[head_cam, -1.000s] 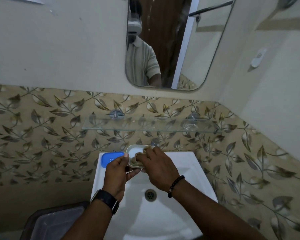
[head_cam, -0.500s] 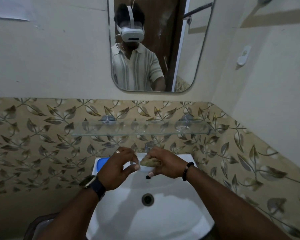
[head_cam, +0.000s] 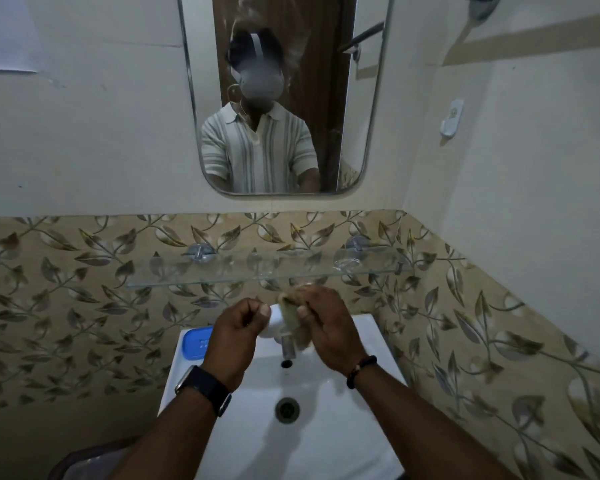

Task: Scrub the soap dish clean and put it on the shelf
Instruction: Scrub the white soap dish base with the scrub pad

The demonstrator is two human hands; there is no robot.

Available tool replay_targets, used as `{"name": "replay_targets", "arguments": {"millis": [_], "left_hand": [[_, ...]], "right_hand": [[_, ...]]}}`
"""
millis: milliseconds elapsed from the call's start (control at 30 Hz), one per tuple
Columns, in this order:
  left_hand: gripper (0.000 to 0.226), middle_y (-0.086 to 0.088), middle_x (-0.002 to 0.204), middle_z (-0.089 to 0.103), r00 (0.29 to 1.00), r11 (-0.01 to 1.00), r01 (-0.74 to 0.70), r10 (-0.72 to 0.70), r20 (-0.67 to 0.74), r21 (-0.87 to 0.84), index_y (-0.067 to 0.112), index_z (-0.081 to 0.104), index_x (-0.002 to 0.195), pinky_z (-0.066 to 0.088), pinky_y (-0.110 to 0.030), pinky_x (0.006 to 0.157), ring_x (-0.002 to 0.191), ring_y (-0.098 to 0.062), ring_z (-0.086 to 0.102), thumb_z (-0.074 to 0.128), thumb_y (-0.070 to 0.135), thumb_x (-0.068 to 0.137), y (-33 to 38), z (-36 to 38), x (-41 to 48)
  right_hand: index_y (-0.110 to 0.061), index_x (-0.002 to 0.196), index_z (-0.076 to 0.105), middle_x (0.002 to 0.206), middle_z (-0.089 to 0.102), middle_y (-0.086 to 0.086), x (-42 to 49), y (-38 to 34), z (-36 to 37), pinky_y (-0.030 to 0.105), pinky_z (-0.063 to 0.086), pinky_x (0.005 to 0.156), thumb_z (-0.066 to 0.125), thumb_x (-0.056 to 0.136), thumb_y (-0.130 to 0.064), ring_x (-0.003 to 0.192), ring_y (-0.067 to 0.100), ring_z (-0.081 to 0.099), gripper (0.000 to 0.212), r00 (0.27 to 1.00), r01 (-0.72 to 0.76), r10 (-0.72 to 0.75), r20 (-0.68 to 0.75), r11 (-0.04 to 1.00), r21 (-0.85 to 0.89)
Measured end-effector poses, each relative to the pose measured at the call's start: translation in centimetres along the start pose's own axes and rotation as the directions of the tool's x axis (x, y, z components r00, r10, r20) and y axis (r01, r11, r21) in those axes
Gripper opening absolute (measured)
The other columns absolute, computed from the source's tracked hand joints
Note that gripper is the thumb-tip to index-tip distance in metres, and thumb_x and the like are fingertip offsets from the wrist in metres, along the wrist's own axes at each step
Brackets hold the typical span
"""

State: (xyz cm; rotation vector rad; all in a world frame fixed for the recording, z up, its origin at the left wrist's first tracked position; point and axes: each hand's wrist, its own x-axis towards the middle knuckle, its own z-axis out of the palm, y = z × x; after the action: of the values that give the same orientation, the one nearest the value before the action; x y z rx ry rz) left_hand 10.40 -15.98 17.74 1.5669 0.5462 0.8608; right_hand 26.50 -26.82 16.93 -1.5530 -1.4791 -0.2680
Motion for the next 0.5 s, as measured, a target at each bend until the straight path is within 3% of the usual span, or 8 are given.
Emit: {"name": "replay_targets", "arguments": {"millis": [67, 100, 233, 300, 333, 400, 433, 500], "left_hand": [[0.026, -0.012, 0.079, 0.056, 0.999, 0.996, 0.036, -0.039, -0.037, -0.077, -0.01, 0.056, 0.079, 0.039, -0.039, 0.074, 0.077, -0.021, 0.049, 0.058, 0.006, 0.099, 0.1, 0.4, -0.2], [0.026, -0.014, 0.081, 0.056, 0.998, 0.994, 0.043, -0.048, -0.039, -0.103, -0.013, 0.056, 0.082, 0.039, -0.039, 0.075, 0.079, -0.022, 0.048, 0.057, 0.006, 0.1, 0.2, 0.6, -0.3], [0.028, -0.015, 0.078, 0.057, 0.998, 0.99, 0.049, -0.053, -0.027, -0.134, -0.02, 0.053, 0.087, 0.039, -0.036, 0.071, 0.074, -0.02, 0.046, 0.055, 0.004, 0.101, 0.2, 1.2, -0.4], [0.028, -0.012, 0.075, 0.055, 0.998, 0.984, 0.056, -0.061, -0.023, -0.17, -0.019, 0.053, 0.086, 0.039, -0.034, 0.068, 0.07, -0.019, 0.045, 0.054, 0.004, 0.102, 0.4, 1.4, -0.6], [0.028, -0.012, 0.075, 0.055, 0.997, 0.979, 0.064, -0.07, -0.026, -0.193, -0.017, 0.053, 0.085, 0.04, -0.034, 0.069, 0.072, -0.019, 0.045, 0.053, 0.005, 0.102, 0.5, 1.6, -0.7], [0.024, -0.01, 0.081, 0.058, 0.993, 0.963, 0.084, -0.102, -0.06, -0.258, -0.007, 0.058, 0.084, 0.045, -0.034, 0.072, 0.077, -0.02, 0.049, 0.053, 0.008, 0.103, 0.5, 2.0, -0.8], [0.023, -0.011, 0.086, 0.061, 0.99, 0.948, 0.092, -0.121, -0.077, -0.306, -0.001, 0.059, 0.084, 0.048, -0.035, 0.075, 0.08, -0.021, 0.053, 0.052, 0.009, 0.103, 0.4, 2.1, -0.8], [0.023, -0.015, 0.097, 0.065, 0.985, 0.9, 0.101, -0.152, -0.088, -0.423, 0.003, 0.062, 0.086, 0.054, -0.036, 0.082, 0.091, -0.024, 0.061, 0.049, 0.011, 0.104, 0.1, 2.5, -0.8]], "right_hand": [[-0.021, 0.124, 0.064, 0.119, 0.064, -0.004, -0.1, 0.5, -0.3, 0.044, 0.047, 0.096, 0.043, 0.104, -0.024, 0.113, 0.016, 0.056, 0.03, 0.986, -0.153, 0.156, -0.059, 0.987, 0.051], [-0.019, 0.125, 0.064, 0.12, 0.064, -0.002, -0.2, 0.2, 0.0, 0.043, 0.047, 0.097, 0.041, 0.105, -0.026, 0.114, 0.016, 0.055, 0.031, 0.984, -0.164, 0.166, -0.062, 0.986, 0.037], [-0.015, 0.131, 0.058, 0.131, 0.058, 0.003, -0.3, -0.3, 1.0, 0.036, 0.035, 0.114, 0.037, 0.107, -0.029, 0.129, 0.02, 0.049, 0.035, 0.99, 0.138, -0.136, 0.026, 0.985, -0.107], [-0.016, 0.13, 0.059, 0.128, 0.06, 0.003, 0.1, 0.2, 0.5, 0.035, 0.035, 0.112, 0.038, 0.106, -0.028, 0.126, 0.022, 0.052, 0.034, 0.983, 0.18, -0.176, 0.049, 0.98, -0.084], [-0.018, 0.128, 0.061, 0.126, 0.062, 0.001, 0.1, 0.3, 0.4, 0.034, 0.037, 0.109, 0.039, 0.105, -0.027, 0.123, 0.02, 0.053, 0.034, 0.992, 0.128, -0.127, 0.029, 0.991, -0.04], [-0.024, 0.126, 0.064, 0.122, 0.063, -0.004, 0.0, 0.3, 0.4, 0.033, 0.045, 0.1, 0.039, 0.106, -0.029, 0.117, 0.015, 0.056, 0.033, 0.989, -0.123, 0.136, -0.054, 0.974, 0.19], [-0.029, 0.125, 0.065, 0.122, 0.064, -0.006, 0.0, -0.1, 0.6, 0.035, 0.049, 0.096, 0.04, 0.107, -0.031, 0.115, 0.015, 0.058, 0.031, 0.942, -0.275, 0.329, -0.072, 0.876, 0.397], [-0.033, 0.122, 0.065, 0.118, 0.068, -0.003, 0.2, -1.1, 1.0, 0.032, 0.056, 0.083, 0.04, 0.108, -0.035, 0.107, 0.016, 0.063, 0.029, 0.778, -0.395, 0.628, -0.018, 0.511, 0.764]]}}
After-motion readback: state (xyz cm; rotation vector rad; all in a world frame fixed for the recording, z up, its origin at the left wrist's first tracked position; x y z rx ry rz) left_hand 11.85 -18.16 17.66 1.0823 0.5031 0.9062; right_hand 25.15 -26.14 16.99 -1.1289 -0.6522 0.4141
